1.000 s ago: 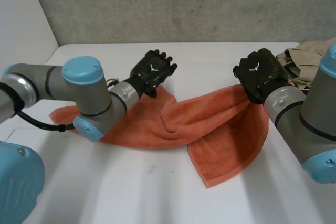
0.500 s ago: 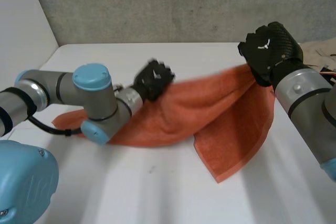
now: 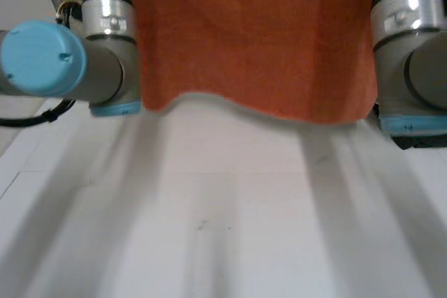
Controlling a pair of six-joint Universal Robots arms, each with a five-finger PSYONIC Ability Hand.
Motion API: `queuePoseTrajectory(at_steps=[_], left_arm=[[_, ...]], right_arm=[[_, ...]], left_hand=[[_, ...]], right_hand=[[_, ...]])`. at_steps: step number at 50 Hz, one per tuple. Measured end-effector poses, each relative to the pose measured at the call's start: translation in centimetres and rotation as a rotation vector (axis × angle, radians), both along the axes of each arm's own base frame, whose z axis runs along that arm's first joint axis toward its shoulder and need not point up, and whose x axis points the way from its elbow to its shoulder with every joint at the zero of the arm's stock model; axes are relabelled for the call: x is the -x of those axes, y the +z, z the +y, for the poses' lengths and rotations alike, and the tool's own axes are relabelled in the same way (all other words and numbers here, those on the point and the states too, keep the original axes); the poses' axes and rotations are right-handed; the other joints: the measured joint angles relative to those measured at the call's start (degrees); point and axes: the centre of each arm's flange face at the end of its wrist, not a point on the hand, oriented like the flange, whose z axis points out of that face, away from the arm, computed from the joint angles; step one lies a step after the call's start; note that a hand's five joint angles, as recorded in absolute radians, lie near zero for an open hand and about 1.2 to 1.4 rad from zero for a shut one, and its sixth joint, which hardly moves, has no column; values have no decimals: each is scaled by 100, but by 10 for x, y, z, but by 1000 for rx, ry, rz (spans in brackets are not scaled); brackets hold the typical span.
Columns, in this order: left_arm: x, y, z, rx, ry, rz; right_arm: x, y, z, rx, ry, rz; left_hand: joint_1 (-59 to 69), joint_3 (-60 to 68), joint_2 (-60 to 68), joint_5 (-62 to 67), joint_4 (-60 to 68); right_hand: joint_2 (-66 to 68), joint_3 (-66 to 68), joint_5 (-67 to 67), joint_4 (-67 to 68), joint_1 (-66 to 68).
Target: Fold the laundry.
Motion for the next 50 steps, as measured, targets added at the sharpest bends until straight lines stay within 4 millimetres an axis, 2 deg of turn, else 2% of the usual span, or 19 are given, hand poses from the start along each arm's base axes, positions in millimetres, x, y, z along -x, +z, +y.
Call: queuePoseTrajectory(at_steps=[3,6,7,8,9,11,12,14,18,22,25,27,29,30,32,37,45,46,50], left_arm=[[-7,-13,18,-61,-5,-37],[-18,-34,43,-145,-12,-88],[-18,-34,43,-145,-12,-88],[-22,-43,50,-177,-13,-106],[-29,-64,64,-246,-13,-148],[-35,-90,79,-330,-9,-204],[-39,-110,90,-399,-5,-257],[-42,-133,104,-485,-4,-330],[-44,-170,135,-655,-25,-487],[-45,-187,156,-771,-52,-587],[-46,-191,168,-838,-70,-628],[-47,-190,173,-868,-81,-632],[-48,-189,174,-875,-84,-632],[-48,-184,179,-894,-98,-625],[-49,-180,181,-901,-107,-620],[-47,-164,179,-880,-138,-607],[-47,-144,149,-798,-196,-614],[-47,-141,128,-755,-231,-646],[-42,-149,98,-706,-301,-721]], right_arm=[[2,-24,3,-93,0,44],[7,-57,12,-234,1,109],[7,-57,12,-234,1,109],[9,-66,16,-276,1,128],[14,-85,24,-368,2,170],[20,-105,32,-461,3,213],[25,-119,38,-525,5,244],[31,-135,45,-595,10,278],[41,-158,55,-695,27,322],[47,-173,62,-753,46,342],[49,-182,67,-783,57,350],[51,-186,69,-799,61,351],[51,-187,69,-801,61,351],[55,-191,70,-819,54,348],[59,-193,68,-828,46,344],[69,-196,62,-843,27,330],[75,-197,58,-853,29,323],[75,-199,58,-857,33,323],[75,-201,60,-865,39,326]], left_hand=[[0,0,0,0,0],[0,3,1,0,0],[0,3,1,0,0],[0,3,1,0,0],[0,3,2,0,1],[0,5,5,0,6],[0,5,5,0,18],[0,5,5,0,20],[0,6,5,0,20],[0,6,5,0,21],[0,6,5,0,21],[-714,-808,-838,-587,-797],[-839,-882,-915,-683,-914],[-2131,-2080,-2138,-1854,-2144],[-3442,-3369,-3485,-3159,-3450],[-3872,-4046,-4115,-3894,-4160],[-3872,-4046,-4128,-3913,-4160],[-3872,-4046,-4129,-3913,-4162],[-3872,-4046,-4130,-3917,-4168]], right_hand=[[-2,0,1,0,0],[0,0,13,0,0],[0,0,13,0,0],[0,0,13,0,0],[0,0,13,0,0],[0,0,13,0,0],[0,0,13,0,0],[0,0,13,0,0],[0,0,13,0,0],[-4,0,13,0,0],[0,0,13,0,0],[0,0,13,0,0],[0,0,13,0,0],[0,0,14,0,0],[0,0,15,0,0],[0,0,15,0,0],[0,0,17,0,0],[0,0,17,0,0],[0,0,20,0,0]])
